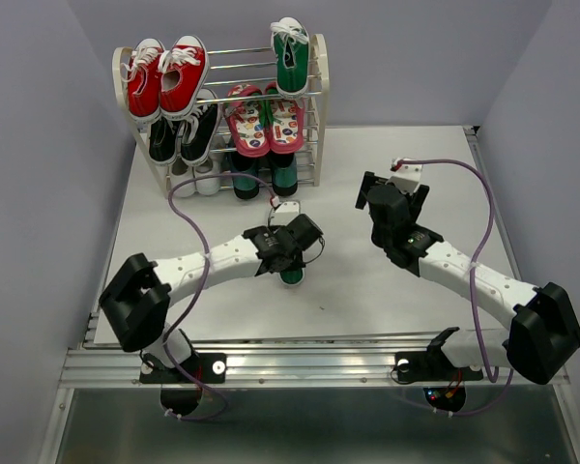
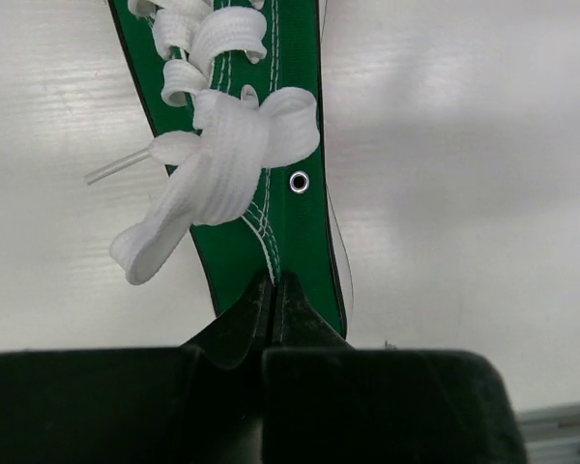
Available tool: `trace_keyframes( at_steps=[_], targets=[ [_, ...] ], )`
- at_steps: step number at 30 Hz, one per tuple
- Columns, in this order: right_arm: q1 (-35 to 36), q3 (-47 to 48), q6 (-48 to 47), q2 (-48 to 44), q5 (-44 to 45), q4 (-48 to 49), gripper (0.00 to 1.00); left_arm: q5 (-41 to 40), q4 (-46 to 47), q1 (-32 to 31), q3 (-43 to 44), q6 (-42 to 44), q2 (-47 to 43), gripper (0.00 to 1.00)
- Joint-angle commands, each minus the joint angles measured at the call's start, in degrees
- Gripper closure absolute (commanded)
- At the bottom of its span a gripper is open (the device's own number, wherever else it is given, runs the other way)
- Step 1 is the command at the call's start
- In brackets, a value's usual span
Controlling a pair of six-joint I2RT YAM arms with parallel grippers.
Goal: Place and organize the shoes onto the shoe shelf
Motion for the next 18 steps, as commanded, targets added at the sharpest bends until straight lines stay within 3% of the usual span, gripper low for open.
trace_keyframes(
  at_steps=[1, 8, 14, 18],
  targets=[
    [-0.4, -0.8, 0.3, -0.6, 2.3, 1.3, 0.0, -7.5, -6.0, -5.6, 2.3, 6.3, -10.3, 1.0],
    [-0.9, -1.1, 0.2, -0.6, 4.0, 1.3, 0.0, -4.0, -9.6, -8.9, 8.2, 12.6, -23.0, 1.0],
    [-1.5, -0.8, 0.1, 0.5, 3.6, 1.2, 0.0, -11.6, -15.1, -9.6, 20.6, 17.2, -23.5, 1.0],
    [-1.5, -0.6, -0.1, 0.8, 3.4, 1.3, 0.0, -17.6, -12.4, -9.6, 29.7, 23.8, -20.9, 1.0]
  ],
)
